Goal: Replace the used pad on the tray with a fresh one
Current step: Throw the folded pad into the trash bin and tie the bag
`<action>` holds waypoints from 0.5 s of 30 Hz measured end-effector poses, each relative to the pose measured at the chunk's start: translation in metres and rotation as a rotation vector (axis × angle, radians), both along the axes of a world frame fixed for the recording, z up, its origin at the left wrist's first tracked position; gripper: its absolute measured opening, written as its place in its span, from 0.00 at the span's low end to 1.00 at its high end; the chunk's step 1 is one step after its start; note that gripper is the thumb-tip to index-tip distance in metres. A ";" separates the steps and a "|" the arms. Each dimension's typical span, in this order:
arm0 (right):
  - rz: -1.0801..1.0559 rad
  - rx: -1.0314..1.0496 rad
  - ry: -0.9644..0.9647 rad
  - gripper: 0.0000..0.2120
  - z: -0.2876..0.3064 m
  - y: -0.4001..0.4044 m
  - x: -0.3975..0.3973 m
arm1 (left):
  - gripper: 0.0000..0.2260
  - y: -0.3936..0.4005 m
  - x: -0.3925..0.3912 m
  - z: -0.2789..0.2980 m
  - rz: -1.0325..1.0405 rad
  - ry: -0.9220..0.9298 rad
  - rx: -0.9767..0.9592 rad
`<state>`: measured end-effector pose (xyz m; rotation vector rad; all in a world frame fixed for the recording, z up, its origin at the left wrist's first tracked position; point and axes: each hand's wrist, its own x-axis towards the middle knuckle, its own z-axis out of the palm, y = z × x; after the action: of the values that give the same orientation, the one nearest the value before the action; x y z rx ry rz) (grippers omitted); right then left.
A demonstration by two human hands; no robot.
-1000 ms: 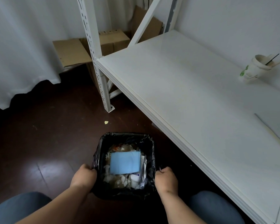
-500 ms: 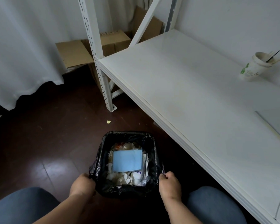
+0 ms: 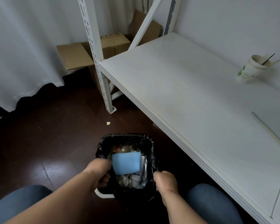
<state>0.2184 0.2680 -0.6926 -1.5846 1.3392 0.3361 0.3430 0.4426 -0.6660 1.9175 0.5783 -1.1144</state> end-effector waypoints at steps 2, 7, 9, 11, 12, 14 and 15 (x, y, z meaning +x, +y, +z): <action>-0.075 0.053 -0.099 0.09 0.013 0.000 0.008 | 0.04 -0.010 0.006 0.003 0.034 -0.047 -0.025; -0.208 0.097 -0.125 0.07 0.019 -0.015 0.023 | 0.08 -0.004 0.012 -0.004 0.158 -0.110 -0.068; -0.158 0.074 -0.131 0.06 0.017 -0.015 0.028 | 0.14 0.004 0.016 -0.013 0.263 -0.103 -0.071; -0.106 0.049 -0.153 0.06 0.012 -0.015 0.034 | 0.13 0.012 0.022 -0.023 0.327 -0.120 -0.042; -0.084 0.031 -0.173 0.06 0.011 -0.015 0.037 | 0.11 0.017 0.026 -0.029 0.327 -0.142 -0.023; -0.099 -0.013 -0.265 0.07 0.015 -0.014 0.044 | 0.06 0.021 0.035 -0.037 0.286 -0.208 0.018; -0.114 -0.042 -0.319 0.07 0.021 -0.014 0.048 | 0.05 0.022 0.039 -0.035 0.250 -0.269 0.036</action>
<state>0.2659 0.2535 -0.6713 -1.5144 1.1875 -0.0161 0.3816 0.4643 -0.7013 1.9232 0.6679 -0.6803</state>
